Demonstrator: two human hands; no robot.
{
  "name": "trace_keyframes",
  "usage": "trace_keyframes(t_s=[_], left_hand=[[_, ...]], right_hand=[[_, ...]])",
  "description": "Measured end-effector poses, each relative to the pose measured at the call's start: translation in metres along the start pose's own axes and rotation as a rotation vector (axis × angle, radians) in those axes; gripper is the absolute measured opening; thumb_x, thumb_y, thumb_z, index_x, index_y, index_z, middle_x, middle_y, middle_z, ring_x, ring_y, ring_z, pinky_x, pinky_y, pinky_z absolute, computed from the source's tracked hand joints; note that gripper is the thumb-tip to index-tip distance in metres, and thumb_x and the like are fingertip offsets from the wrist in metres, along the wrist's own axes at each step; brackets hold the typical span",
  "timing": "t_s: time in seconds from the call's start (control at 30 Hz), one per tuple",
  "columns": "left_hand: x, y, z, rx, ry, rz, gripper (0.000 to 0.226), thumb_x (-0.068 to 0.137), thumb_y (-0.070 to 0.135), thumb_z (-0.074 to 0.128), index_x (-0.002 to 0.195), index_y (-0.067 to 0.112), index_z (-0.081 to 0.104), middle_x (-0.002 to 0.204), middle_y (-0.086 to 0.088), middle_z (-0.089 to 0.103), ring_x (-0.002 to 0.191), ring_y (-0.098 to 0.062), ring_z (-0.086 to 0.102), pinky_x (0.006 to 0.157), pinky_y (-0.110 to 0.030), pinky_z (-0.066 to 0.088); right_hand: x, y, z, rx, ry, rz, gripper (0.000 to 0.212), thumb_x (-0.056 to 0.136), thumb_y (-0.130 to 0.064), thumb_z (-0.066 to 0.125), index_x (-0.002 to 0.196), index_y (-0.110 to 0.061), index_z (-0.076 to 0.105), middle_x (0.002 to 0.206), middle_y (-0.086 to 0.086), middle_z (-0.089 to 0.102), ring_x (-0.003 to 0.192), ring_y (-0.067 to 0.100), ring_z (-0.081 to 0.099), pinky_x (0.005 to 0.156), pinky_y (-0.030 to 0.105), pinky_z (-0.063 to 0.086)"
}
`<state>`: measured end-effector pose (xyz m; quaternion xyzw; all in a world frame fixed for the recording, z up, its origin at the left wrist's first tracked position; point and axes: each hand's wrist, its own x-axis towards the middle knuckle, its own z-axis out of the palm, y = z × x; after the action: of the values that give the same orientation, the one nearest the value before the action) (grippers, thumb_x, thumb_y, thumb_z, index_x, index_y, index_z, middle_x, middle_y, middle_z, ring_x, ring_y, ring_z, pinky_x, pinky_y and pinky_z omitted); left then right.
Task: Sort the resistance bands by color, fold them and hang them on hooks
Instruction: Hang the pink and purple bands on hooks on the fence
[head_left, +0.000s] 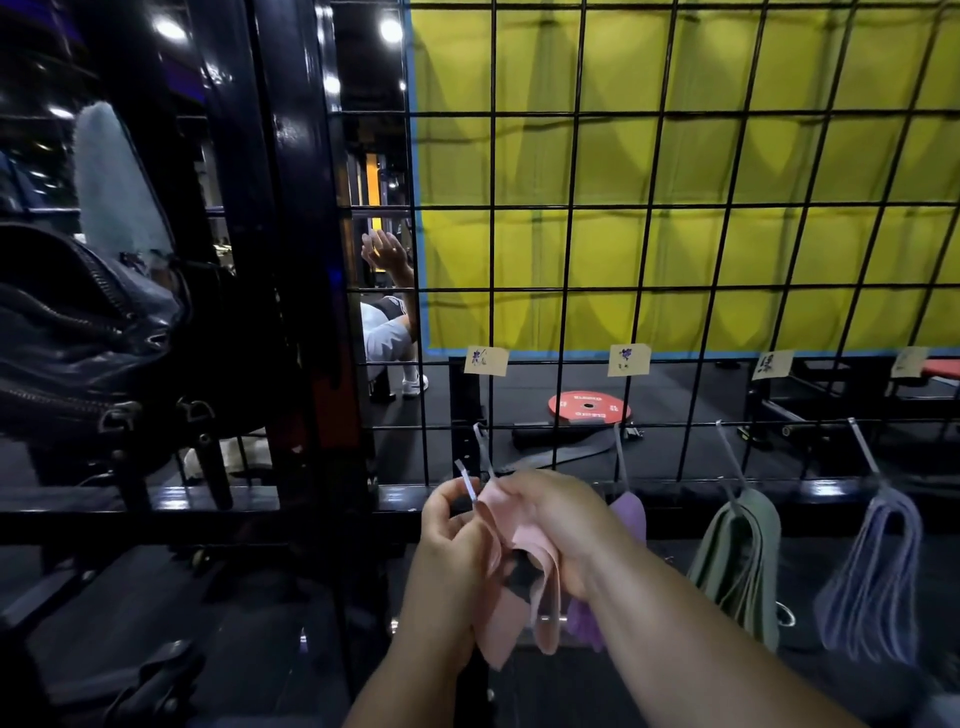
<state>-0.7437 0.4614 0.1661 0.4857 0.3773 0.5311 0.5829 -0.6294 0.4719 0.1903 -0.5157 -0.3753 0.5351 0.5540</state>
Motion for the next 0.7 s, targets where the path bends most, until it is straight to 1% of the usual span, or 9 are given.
trace_keyframes(t_s=[0.07, 0.13, 0.2, 0.27, 0.37, 0.43, 0.53, 0.63, 0.7], left_hand=[[-0.005, -0.001, -0.002, 0.081, 0.014, 0.087, 0.034, 0.092, 0.004, 0.052, 0.113, 0.029, 0.062, 0.094, -0.001, 0.074, 0.087, -0.019, 0.071, 0.077, -0.034, 0.057], [-0.010, 0.000, -0.004, 0.094, 0.029, 0.153, 0.031, 0.095, 0.006, 0.053, 0.111, 0.029, 0.066, 0.098, 0.004, 0.074, 0.089, -0.015, 0.071, 0.073, -0.038, 0.060], [-0.015, 0.000, -0.007, 0.068, 0.040, 0.181, 0.031, 0.095, 0.006, 0.053, 0.109, 0.029, 0.069, 0.098, 0.009, 0.074, 0.085, -0.008, 0.071, 0.063, -0.029, 0.057], [-0.014, -0.001, -0.013, 0.070, 0.044, 0.177, 0.036, 0.094, 0.001, 0.048, 0.108, 0.025, 0.072, 0.098, 0.010, 0.074, 0.091, -0.004, 0.069, 0.076, -0.026, 0.051], [-0.009, -0.002, -0.011, -0.023, -0.007, 0.137, 0.030, 0.102, 0.009, 0.042, 0.110, 0.017, 0.070, 0.100, -0.001, 0.074, 0.097, -0.019, 0.070, 0.079, -0.028, 0.053], [-0.007, -0.004, -0.012, -0.076, -0.015, 0.157, 0.025, 0.103, 0.021, 0.047, 0.114, 0.010, 0.067, 0.104, -0.012, 0.071, 0.103, -0.034, 0.066, 0.085, -0.035, 0.052], [-0.005, -0.005, -0.012, -0.195, -0.036, 0.153, 0.026, 0.091, 0.025, 0.055, 0.103, 0.008, 0.070, 0.105, -0.018, 0.071, 0.097, -0.029, 0.068, 0.084, -0.038, 0.053], [-0.007, -0.002, -0.010, -0.292, -0.050, 0.119, 0.024, 0.094, 0.011, 0.049, 0.106, -0.004, 0.063, 0.098, -0.020, 0.068, 0.079, -0.021, 0.069, 0.065, -0.026, 0.057], [-0.006, -0.003, -0.010, -0.230, -0.027, 0.110, 0.023, 0.096, 0.014, 0.051, 0.108, 0.000, 0.065, 0.101, -0.016, 0.071, 0.079, -0.018, 0.069, 0.063, -0.025, 0.055]], right_hand=[[-0.001, 0.004, -0.003, -0.008, 0.000, -0.016, 0.029, 0.077, -0.021, 0.067, 0.098, -0.001, 0.072, 0.100, 0.023, 0.072, 0.092, 0.037, 0.069, 0.082, 0.045, 0.053], [-0.003, 0.009, -0.006, 0.005, -0.018, -0.022, 0.026, 0.085, -0.019, 0.065, 0.102, -0.002, 0.072, 0.104, 0.020, 0.072, 0.095, 0.031, 0.070, 0.080, 0.039, 0.053], [-0.006, 0.013, -0.007, 0.062, -0.035, -0.015, 0.027, 0.085, -0.020, 0.067, 0.103, -0.001, 0.072, 0.104, 0.019, 0.073, 0.095, 0.030, 0.070, 0.078, 0.036, 0.051], [-0.005, 0.017, -0.007, 0.073, -0.045, -0.021, 0.036, 0.080, -0.024, 0.070, 0.107, 0.000, 0.070, 0.106, 0.020, 0.072, 0.099, 0.033, 0.070, 0.077, 0.033, 0.052], [-0.010, 0.018, -0.006, 0.042, -0.093, -0.018, 0.023, 0.093, -0.018, 0.063, 0.106, 0.001, 0.069, 0.096, 0.013, 0.071, 0.078, 0.016, 0.069, 0.056, 0.017, 0.049], [-0.012, 0.019, -0.008, -0.015, -0.105, -0.026, 0.018, 0.096, -0.021, 0.060, 0.096, -0.007, 0.070, 0.087, 0.004, 0.071, 0.069, 0.006, 0.067, 0.054, 0.012, 0.046], [-0.012, 0.021, -0.007, -0.125, -0.094, -0.088, 0.024, 0.091, -0.035, 0.067, 0.096, -0.012, 0.073, 0.093, 0.004, 0.076, 0.089, 0.015, 0.072, 0.081, 0.024, 0.053], [-0.011, 0.024, -0.007, -0.189, -0.061, -0.118, 0.027, 0.089, -0.044, 0.068, 0.093, -0.017, 0.072, 0.092, 0.004, 0.076, 0.092, 0.021, 0.071, 0.085, 0.033, 0.054], [-0.010, 0.028, -0.007, -0.241, -0.047, -0.141, 0.034, 0.086, -0.055, 0.065, 0.094, -0.023, 0.070, 0.093, 0.000, 0.075, 0.096, 0.020, 0.070, 0.091, 0.039, 0.053]])
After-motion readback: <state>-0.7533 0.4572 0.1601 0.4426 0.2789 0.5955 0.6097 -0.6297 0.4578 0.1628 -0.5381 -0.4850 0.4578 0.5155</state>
